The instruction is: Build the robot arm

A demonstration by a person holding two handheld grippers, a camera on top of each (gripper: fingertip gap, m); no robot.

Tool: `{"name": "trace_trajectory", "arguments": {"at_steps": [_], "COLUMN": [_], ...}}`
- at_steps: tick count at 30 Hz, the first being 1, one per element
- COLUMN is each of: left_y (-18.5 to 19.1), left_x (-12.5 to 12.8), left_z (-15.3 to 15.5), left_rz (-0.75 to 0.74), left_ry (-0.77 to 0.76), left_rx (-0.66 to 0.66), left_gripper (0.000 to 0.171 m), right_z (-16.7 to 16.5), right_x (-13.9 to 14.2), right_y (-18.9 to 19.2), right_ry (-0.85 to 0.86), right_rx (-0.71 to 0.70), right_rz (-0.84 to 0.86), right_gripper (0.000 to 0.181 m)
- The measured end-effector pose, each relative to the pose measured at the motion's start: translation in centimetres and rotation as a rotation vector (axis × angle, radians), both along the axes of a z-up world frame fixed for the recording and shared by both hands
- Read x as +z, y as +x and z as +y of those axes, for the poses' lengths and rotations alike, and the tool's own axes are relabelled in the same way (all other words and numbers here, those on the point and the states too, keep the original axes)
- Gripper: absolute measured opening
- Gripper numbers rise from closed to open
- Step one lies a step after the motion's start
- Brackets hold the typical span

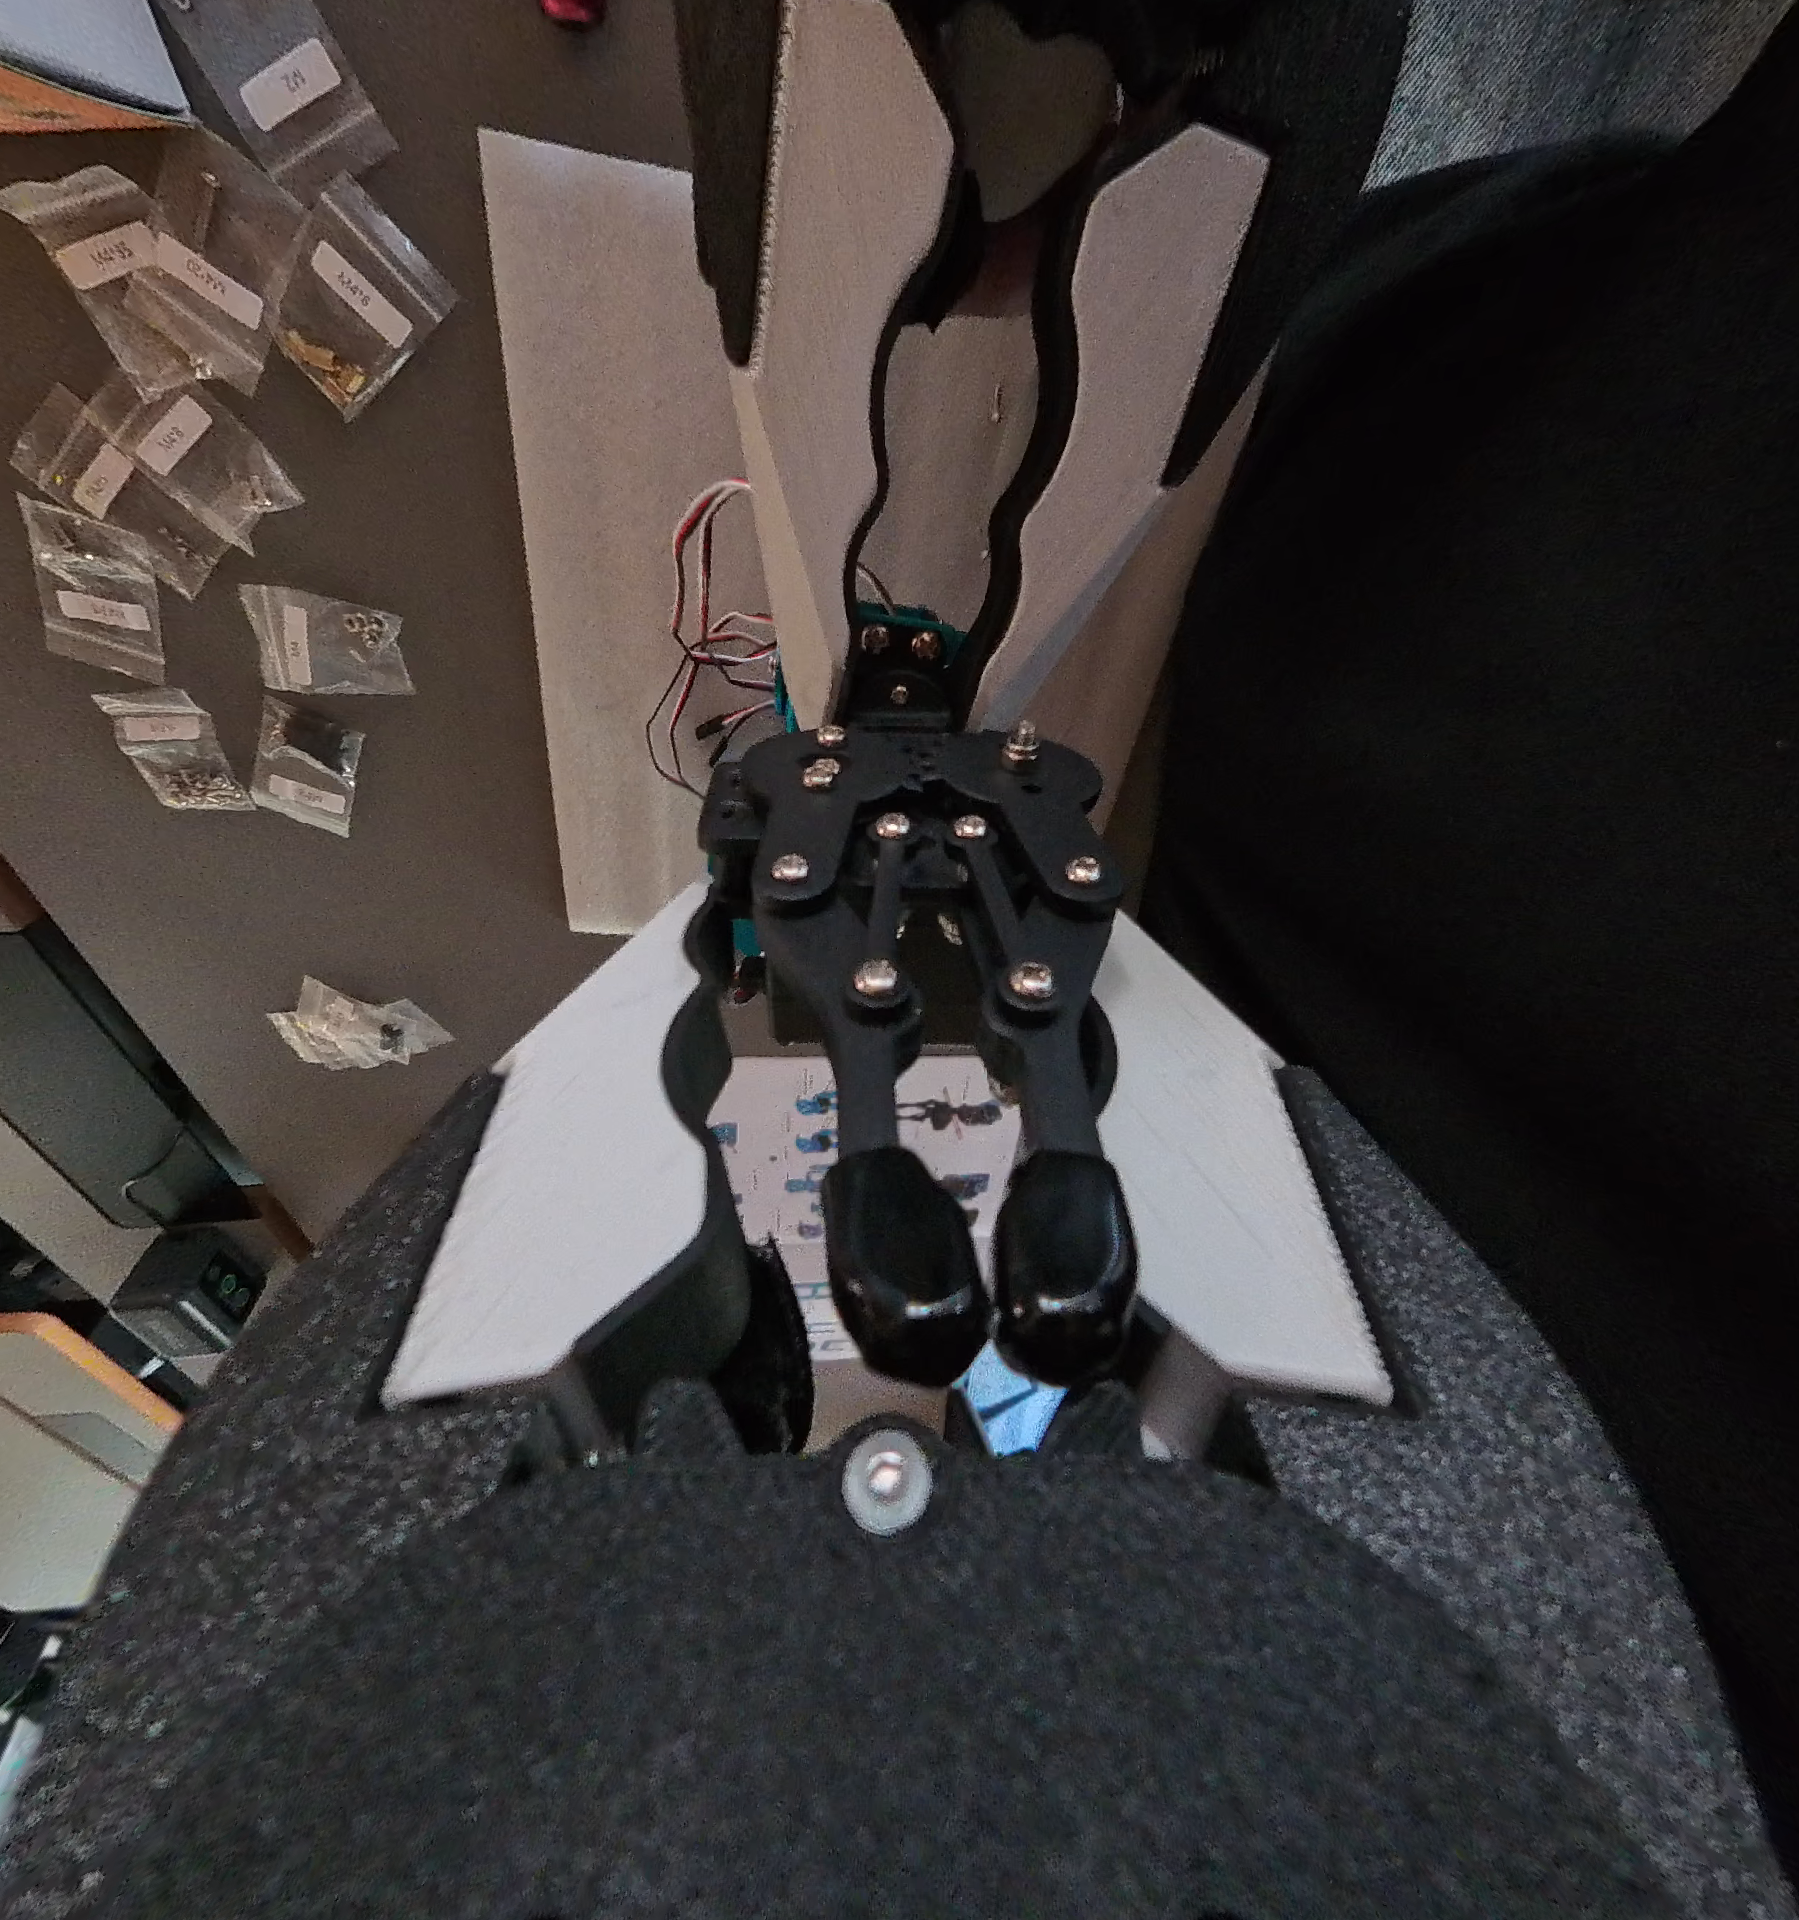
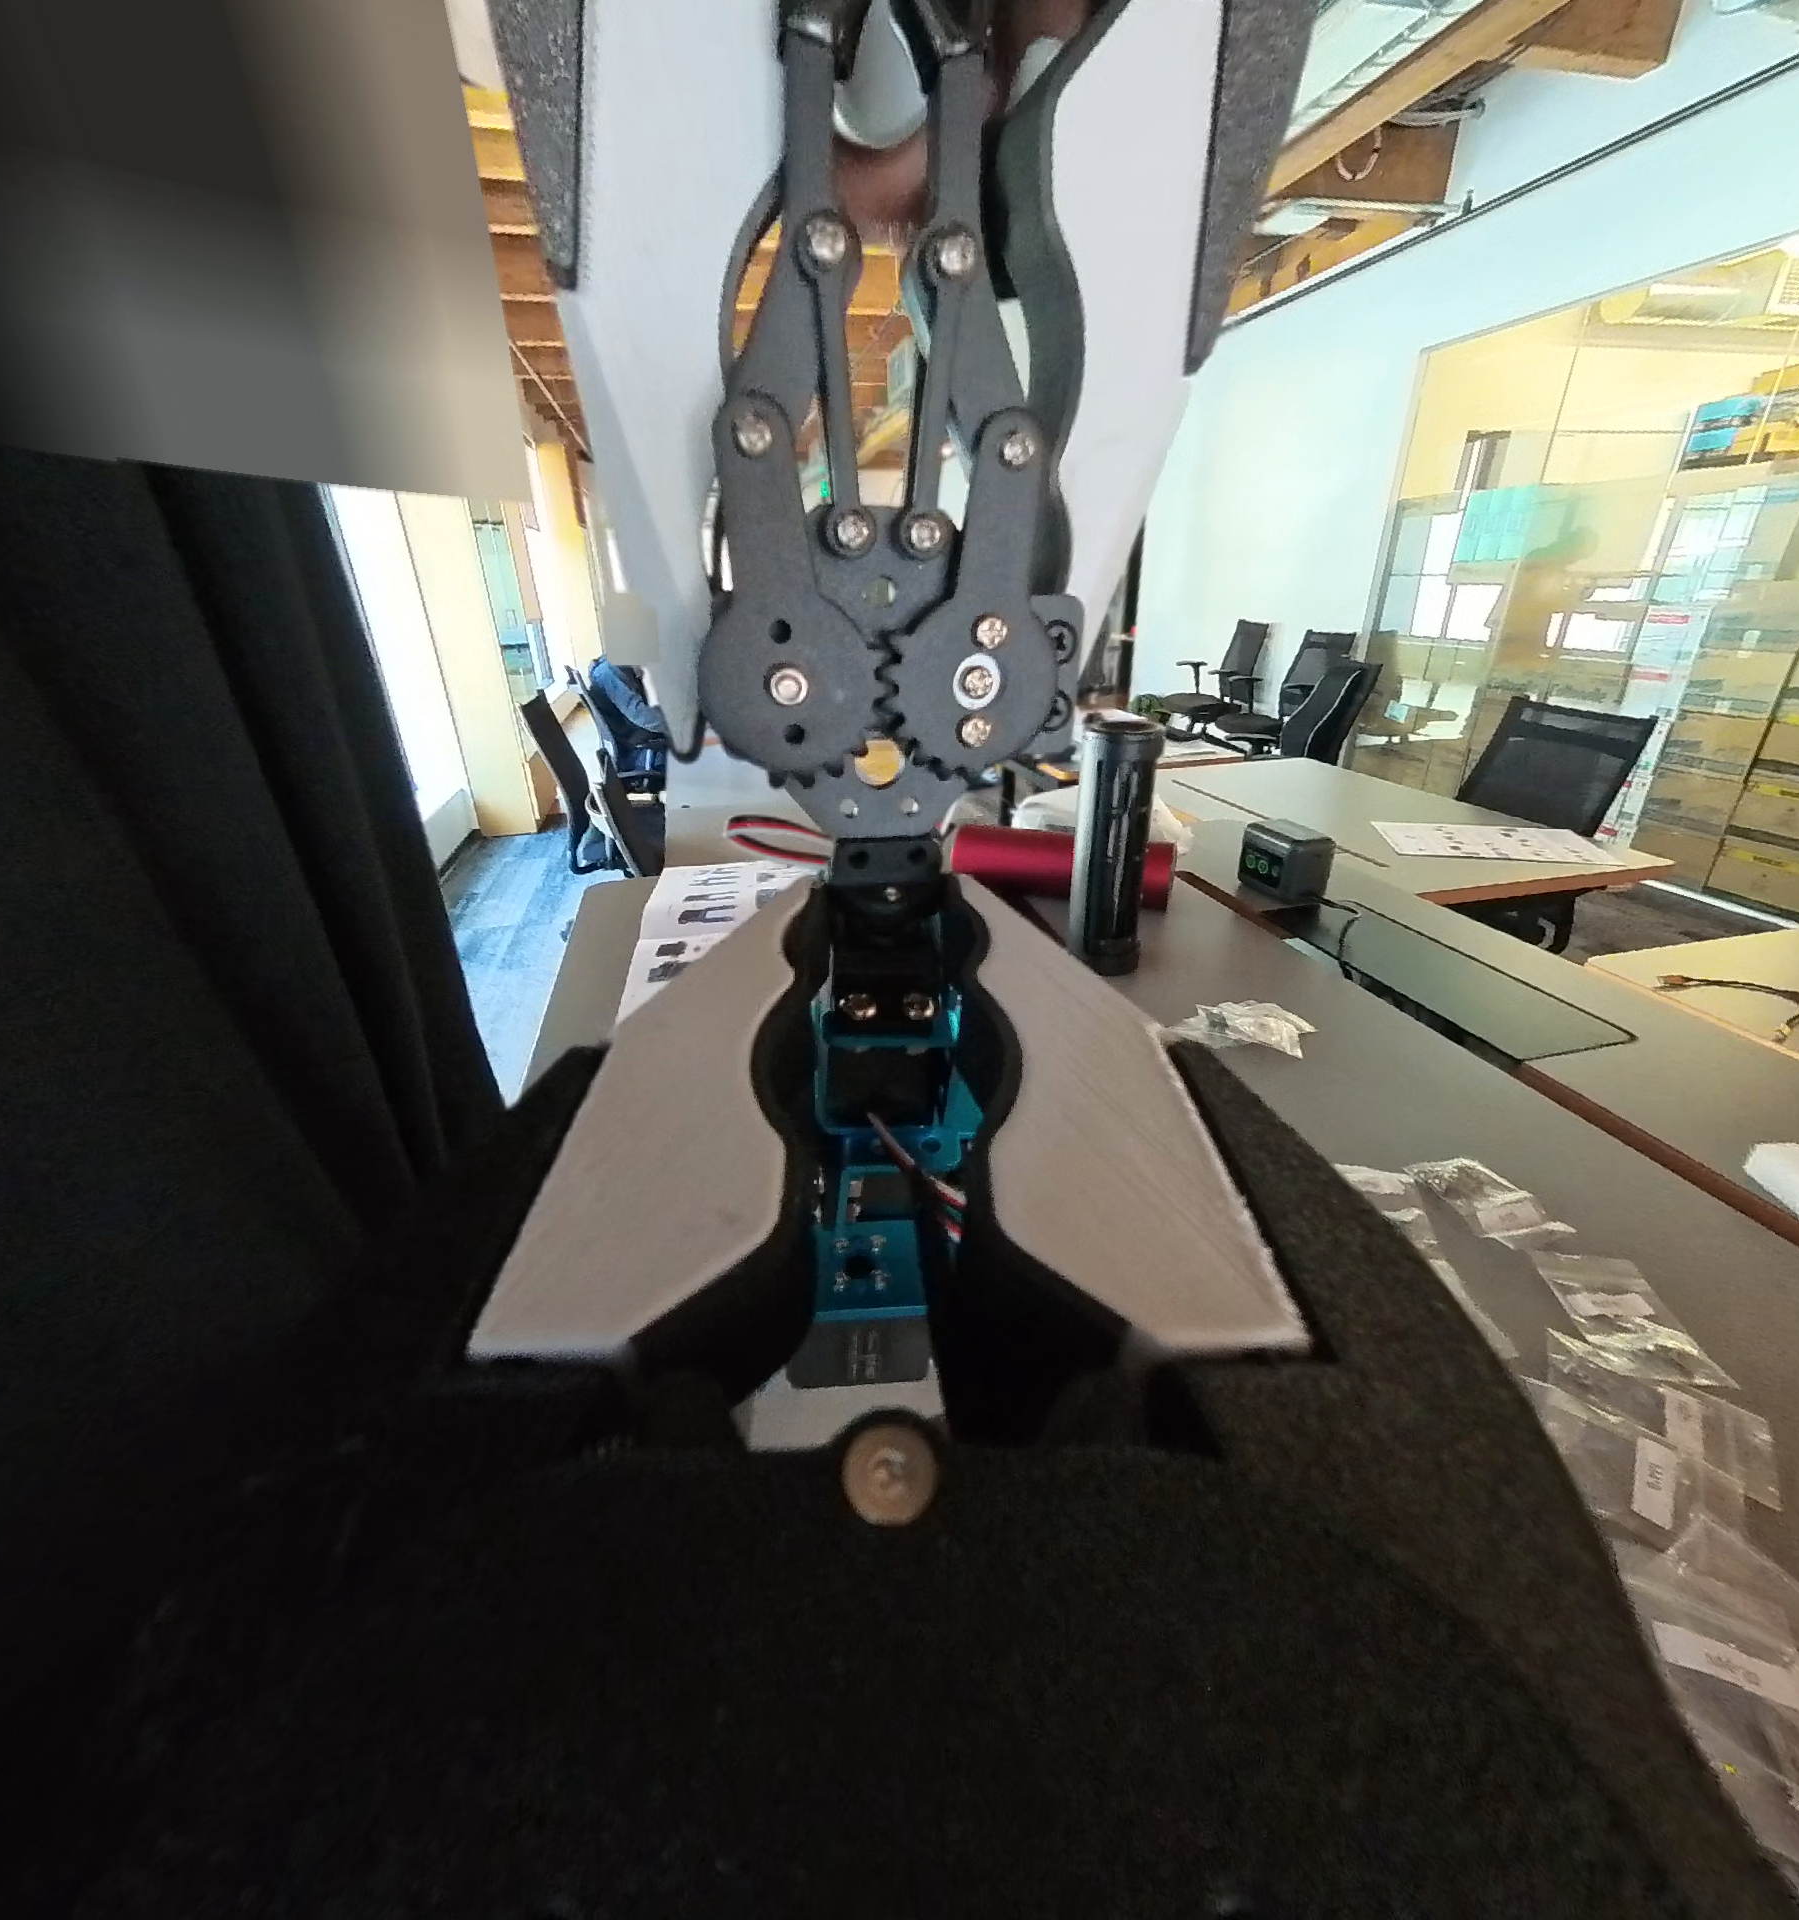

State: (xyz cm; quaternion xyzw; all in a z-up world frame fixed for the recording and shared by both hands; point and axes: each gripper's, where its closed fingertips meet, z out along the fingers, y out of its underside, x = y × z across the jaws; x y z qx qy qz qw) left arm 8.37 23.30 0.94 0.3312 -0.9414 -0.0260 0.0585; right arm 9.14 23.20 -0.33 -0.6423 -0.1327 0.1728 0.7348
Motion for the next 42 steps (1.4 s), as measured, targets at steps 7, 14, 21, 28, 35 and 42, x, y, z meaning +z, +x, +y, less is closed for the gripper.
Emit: {"name": "trace_trajectory", "arguments": {"at_steps": [7,14,21,28,35,42], "left_y": [-0.3,-0.4,-0.3,0.3,0.4,1.3], "left_x": [0.1,0.2,0.2,-0.3,-0.1,1.3], "left_z": [0.0,-0.1,-0.4,0.6,0.6,1.0], "left_rz": [0.015,0.039,0.141,0.168,0.107,0.016], "left_ry": [0.026,0.032,-0.003,0.054,0.084,0.131], "left_rx": [-0.04,-0.031,0.081,0.036,-0.001,-0.031], "left_gripper": [0.062,0.062,0.061,0.061,0.062,0.062], "right_z": [-0.1,-0.1,-0.2,-0.1,0.3,0.4], "right_x": [0.1,0.1,0.0,0.0,0.0,0.1], "right_y": [-0.4,-0.5,-0.4,-1.3,-0.7,-1.1], "right_ry": [0.0,-0.02,-0.029,-0.031,-0.056,-0.055], "right_rx": [0.031,0.036,0.023,0.052,0.024,0.02], "right_rz": [0.005,-0.018,-0.053,-0.082,-0.039,-0.064], "right_gripper": [0.017,0.017,0.017,0.017,0.019,0.019]}}
